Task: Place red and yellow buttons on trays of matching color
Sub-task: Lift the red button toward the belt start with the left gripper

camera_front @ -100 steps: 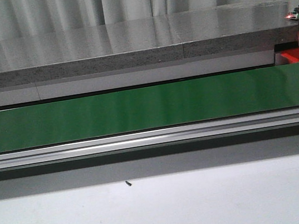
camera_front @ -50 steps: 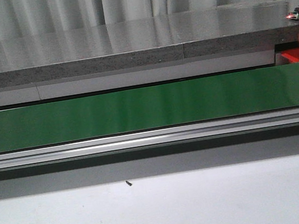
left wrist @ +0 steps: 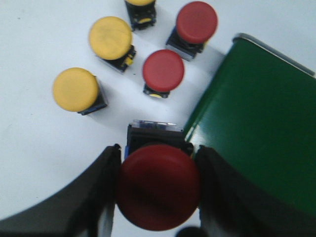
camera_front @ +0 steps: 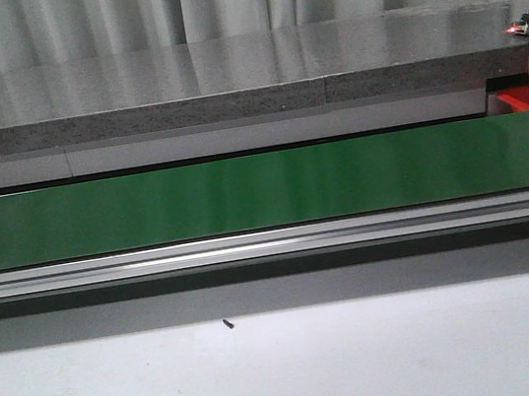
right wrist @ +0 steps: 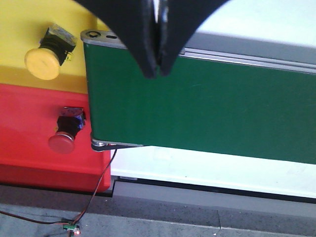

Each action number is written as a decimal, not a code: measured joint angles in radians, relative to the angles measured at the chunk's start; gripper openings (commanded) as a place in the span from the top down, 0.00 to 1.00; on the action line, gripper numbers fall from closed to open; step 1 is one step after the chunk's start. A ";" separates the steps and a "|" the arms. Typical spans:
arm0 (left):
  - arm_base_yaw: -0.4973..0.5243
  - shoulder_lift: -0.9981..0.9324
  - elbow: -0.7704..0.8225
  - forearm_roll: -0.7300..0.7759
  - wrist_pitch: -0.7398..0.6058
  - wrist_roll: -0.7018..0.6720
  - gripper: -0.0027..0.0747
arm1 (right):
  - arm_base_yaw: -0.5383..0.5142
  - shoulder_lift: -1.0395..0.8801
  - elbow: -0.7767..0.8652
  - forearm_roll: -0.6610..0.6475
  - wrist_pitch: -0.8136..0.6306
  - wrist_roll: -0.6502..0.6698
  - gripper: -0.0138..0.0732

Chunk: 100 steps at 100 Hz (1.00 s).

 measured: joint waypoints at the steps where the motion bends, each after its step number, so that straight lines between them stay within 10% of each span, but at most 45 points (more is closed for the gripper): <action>1: -0.004 0.000 0.000 0.000 0.001 0.000 0.84 | 0.000 0.000 0.000 0.000 0.000 0.000 0.98; 39: -0.163 0.050 0.000 -0.036 -0.022 0.009 0.82 | 0.000 0.000 0.000 0.000 0.000 0.000 0.98; 68: -0.167 0.081 -0.006 -0.084 -0.026 0.025 0.23 | 0.000 0.000 0.000 0.000 0.000 0.000 0.98; 100: -0.168 0.001 -0.050 -0.158 -0.026 0.067 0.25 | 0.000 0.000 0.000 0.000 0.000 0.000 0.98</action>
